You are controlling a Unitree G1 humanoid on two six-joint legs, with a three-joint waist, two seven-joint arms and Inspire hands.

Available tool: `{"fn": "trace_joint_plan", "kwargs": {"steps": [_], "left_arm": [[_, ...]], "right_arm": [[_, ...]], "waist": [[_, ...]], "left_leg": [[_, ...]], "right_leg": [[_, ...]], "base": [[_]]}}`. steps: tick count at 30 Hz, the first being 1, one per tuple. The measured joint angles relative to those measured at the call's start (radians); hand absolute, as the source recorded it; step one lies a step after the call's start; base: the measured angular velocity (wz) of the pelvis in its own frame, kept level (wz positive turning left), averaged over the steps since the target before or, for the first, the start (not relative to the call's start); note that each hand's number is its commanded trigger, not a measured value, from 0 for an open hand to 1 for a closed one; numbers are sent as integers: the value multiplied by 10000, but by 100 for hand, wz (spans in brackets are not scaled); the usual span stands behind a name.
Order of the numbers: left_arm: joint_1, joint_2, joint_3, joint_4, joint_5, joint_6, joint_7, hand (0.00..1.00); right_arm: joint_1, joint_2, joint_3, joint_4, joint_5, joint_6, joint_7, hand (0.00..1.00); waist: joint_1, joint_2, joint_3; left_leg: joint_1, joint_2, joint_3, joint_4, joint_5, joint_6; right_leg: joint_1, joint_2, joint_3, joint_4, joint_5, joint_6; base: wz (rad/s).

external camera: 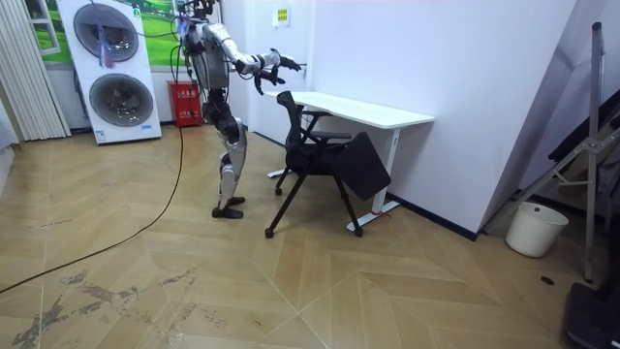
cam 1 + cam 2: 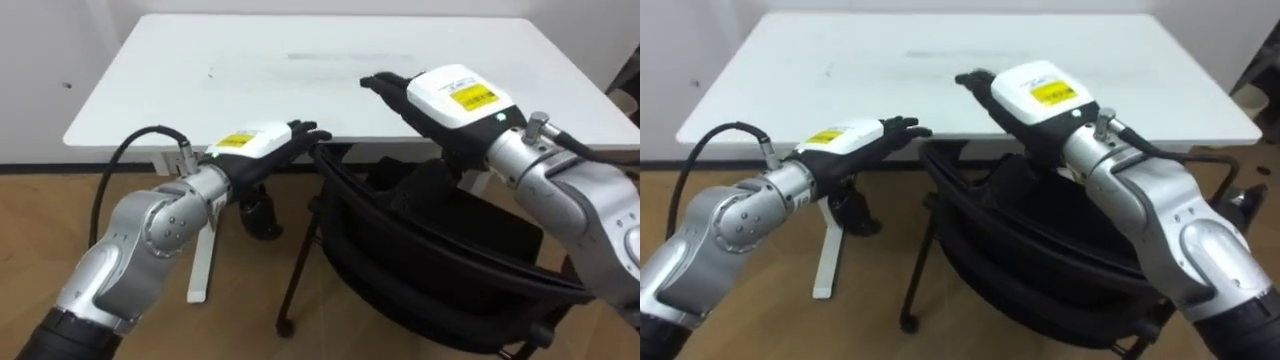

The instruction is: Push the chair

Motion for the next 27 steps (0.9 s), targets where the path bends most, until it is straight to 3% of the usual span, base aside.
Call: {"fn": "trace_joint_plan", "kwargs": {"steps": [1, 6, 10, 16, 18, 20, 22, 23, 25, 27], "left_arm": [[-2, -13, 0, 0, -1, 22, -23, 0], [-11, 112, 4, -178, -14, 252, -29, 0], [-21, 325, 34, -633, -5, 299, -9, 0], [-144, 315, 357, -807, 80, 57, 374, 0], [-145, 324, 937, -904, 14, -114, 792, 0], [-145, 331, 1519, -1087, 38, -182, 1271, 0], [-141, 411, 2537, -1452, 73, -496, 2062, 0], [-132, 459, 2794, -1559, 64, -554, 2262, 0], [-43, 679, 3933, -2077, 86, -734, 2946, 0], [180, 711, 4878, -2367, 84, -998, 3709, 0]], "right_arm": [[0, 8, 0, -4, -2, 49, -4, 0], [-2, 25, -20, -3, -127, 131, -160, 0], [-2, 45, -138, 3, -89, 15, -364, 0], [2, 214, -1151, 218, 57, -439, -1167, 0], [2, 325, -1697, 223, 247, -523, -1635, 0], [6, 332, -2116, 218, 480, -737, -1981, 0], [35, 321, -3185, 216, 482, -1222, -2600, 0], [54, 321, -3493, 217, 485, -1276, -2806, 0], [408, 321, -4770, 215, 449, -1373, -3692, 0], [871, 309, -5771, 211, 464, -1427, -4231, 0]], "waist": [[-6, 70, -13], [61, 173, -21], [123, 223, 10], [273, 226, 75], [278, 292, 124], [264, 292, 124], [211, 285, 122], [216, 285, 122], [240, 227, 107], [251, 220, 100]], "left_leg": [[-4, -101, -62, -64, 34, 105], [285, -500, -181, -491, 163, 375], [684, -728, -183, -816, 171, 565], [966, -926, -221, -1055, 86, 728], [958, -966, -194, -1060, 14, 773], [975, -983, -176, -1119, -17, 804], [935, -1025, -182, -1171, -46, 846], [945, -1037, -183, -1196, -51, 854], [1153, -1077, -164, -1347, -56, 872], [1317, -1079, -80, -1365, -101, 928]], "right_leg": [[-33, 64, 462, -43, 52, -11], [196, -64, 725, -427, 185, -68], [405, -143, 1417, -565, 266, -31], [590, -287, 1628, -567, 270, -32], [588, -299, 1841, -585, 269, -32], [572, -306, 2002, -609, 269, -31], [562, -316, 1975, -720, 292, 4], [566, -320, 1971, -720, 298, 12], [685, -364, 1970, -716, 309, 32], [843, -379, 1985, -703, 346, 94]], "base": [[22], [18], [9], [6], [0], [-2], [0], [0], [0], [0]]}}
